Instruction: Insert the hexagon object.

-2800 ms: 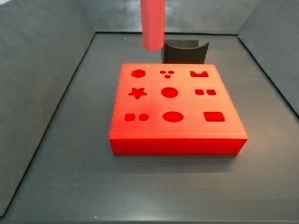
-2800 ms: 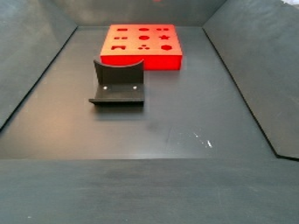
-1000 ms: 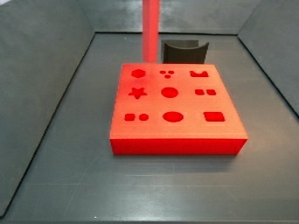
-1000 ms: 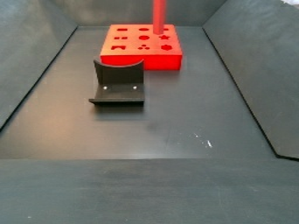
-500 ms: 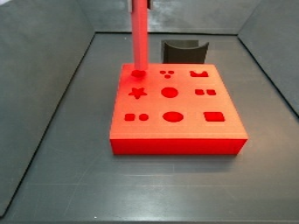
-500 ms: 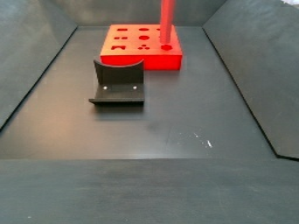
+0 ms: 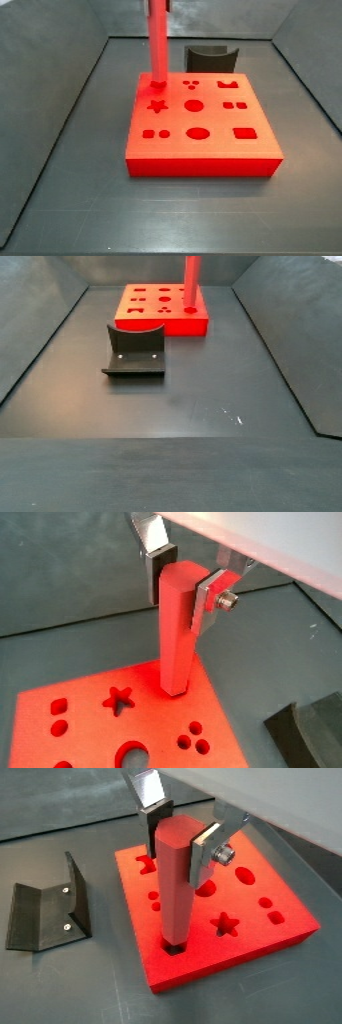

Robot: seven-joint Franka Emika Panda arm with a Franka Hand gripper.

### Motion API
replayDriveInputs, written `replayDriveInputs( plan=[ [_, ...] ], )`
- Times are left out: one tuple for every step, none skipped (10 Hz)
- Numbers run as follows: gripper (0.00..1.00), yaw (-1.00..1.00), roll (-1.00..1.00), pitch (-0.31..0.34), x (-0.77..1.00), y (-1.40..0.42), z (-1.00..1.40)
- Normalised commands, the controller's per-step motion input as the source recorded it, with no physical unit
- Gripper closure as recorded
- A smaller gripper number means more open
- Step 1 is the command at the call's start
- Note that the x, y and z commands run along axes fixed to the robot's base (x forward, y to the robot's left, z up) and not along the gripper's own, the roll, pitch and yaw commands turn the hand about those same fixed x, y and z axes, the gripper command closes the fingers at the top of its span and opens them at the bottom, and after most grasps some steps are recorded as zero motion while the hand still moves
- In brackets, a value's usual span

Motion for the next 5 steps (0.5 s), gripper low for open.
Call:
replayDriveInputs(
  plan=[
    [1.00,0.00,0.02,0.011,0.00,0.08,-0.06],
    [1.00,0.07,0.05,0.000,0.02,0.00,-0.02],
    [1.00,0.08,0.07,0.000,0.00,0.00,-0.07],
    [1.00,0.13,0.10,0.000,0.10,-0.10,-0.06],
    [1.00,0.12,0.09,0.000,0.06,0.00,-0.17]
  ],
)
